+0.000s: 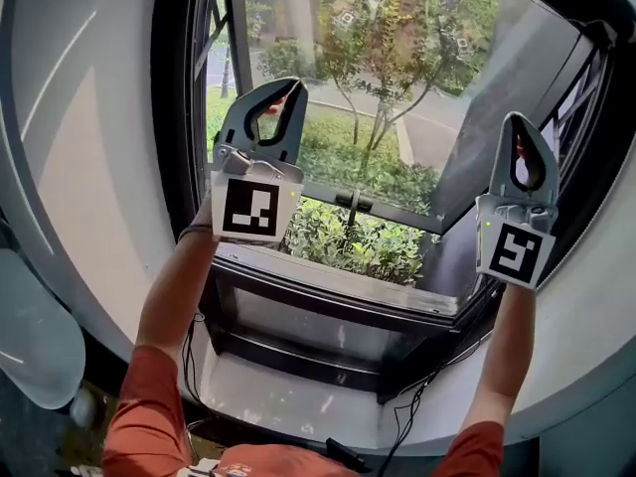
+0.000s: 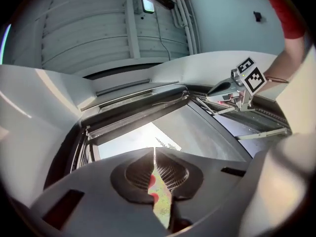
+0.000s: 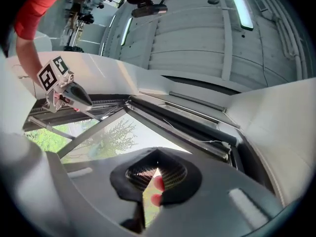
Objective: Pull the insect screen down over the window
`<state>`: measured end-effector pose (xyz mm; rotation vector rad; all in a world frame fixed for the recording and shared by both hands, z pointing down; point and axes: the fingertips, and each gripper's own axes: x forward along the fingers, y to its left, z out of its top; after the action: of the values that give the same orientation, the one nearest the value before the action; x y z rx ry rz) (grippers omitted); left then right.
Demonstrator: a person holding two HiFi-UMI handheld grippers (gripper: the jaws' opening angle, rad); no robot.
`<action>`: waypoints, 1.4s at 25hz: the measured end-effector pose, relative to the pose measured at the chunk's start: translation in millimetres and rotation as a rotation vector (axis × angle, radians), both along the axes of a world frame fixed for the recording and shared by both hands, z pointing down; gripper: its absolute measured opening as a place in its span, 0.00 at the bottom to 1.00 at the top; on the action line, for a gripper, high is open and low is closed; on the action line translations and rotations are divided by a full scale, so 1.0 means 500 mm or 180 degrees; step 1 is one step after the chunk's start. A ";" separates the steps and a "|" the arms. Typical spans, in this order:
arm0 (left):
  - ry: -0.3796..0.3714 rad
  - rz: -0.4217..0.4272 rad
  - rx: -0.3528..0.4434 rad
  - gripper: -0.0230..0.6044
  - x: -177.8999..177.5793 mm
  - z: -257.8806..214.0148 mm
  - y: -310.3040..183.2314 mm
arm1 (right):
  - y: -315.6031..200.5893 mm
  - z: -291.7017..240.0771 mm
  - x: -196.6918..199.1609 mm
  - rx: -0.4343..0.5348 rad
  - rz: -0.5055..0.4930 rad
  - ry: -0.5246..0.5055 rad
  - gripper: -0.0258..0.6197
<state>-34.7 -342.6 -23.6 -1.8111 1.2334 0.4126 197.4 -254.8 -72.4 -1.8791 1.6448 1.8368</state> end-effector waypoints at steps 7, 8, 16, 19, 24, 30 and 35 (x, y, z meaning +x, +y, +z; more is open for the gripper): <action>-0.0294 -0.0291 0.0376 0.05 0.025 -0.129 -0.010 | -0.022 -0.110 -0.009 0.0090 0.0229 0.0162 0.06; -0.0336 -0.0347 0.0415 0.05 0.030 -0.149 -0.010 | -0.022 -0.128 -0.011 0.0128 0.0283 0.0192 0.06; -0.0838 -0.1078 0.0853 0.05 0.077 -0.309 0.000 | -0.040 -0.258 -0.055 0.0276 0.0876 0.0578 0.08; -0.0995 -0.1338 0.0934 0.05 0.092 -0.361 0.000 | -0.058 -0.295 -0.054 0.0204 0.1099 0.0685 0.13; -0.1422 -0.1824 0.1008 0.19 0.131 -0.419 -0.017 | -0.086 -0.342 -0.043 0.0077 0.1475 0.0846 0.18; -0.1759 -0.2311 0.1057 0.29 0.160 -0.467 -0.027 | -0.136 -0.364 -0.037 -0.0208 0.1934 0.1070 0.30; -0.1851 -0.2428 0.1022 0.32 0.180 -0.484 -0.048 | -0.150 -0.384 -0.025 -0.0259 0.2142 0.1066 0.33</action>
<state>55.2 -366.5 -265.6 -0.9706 1.2330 -0.3172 184.8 -330.0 -264.3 -2.4916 1.2463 2.4678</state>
